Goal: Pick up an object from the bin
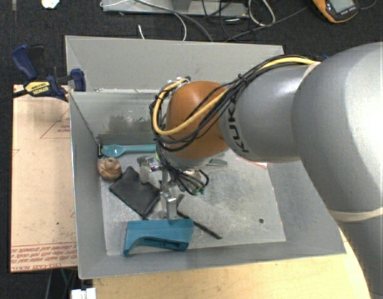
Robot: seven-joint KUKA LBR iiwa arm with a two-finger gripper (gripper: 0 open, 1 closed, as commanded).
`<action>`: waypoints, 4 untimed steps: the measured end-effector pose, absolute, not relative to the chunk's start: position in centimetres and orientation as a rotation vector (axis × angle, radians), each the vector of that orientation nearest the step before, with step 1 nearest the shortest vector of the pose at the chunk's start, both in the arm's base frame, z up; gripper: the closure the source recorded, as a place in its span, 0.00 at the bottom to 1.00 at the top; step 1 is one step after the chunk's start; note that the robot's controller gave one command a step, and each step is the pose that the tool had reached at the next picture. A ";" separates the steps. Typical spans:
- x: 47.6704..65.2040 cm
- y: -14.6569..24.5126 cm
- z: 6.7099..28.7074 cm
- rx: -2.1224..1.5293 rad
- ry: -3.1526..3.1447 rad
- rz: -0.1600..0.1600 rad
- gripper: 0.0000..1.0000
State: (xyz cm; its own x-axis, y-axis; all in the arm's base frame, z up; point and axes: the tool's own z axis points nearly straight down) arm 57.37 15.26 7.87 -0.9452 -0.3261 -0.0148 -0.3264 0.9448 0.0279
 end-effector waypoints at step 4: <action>57.7 15.4 8.2 -0.513 3.090 0.052 0.00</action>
Offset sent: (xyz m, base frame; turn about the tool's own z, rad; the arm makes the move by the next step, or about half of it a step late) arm -0.0002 -0.0011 -0.0087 0.1106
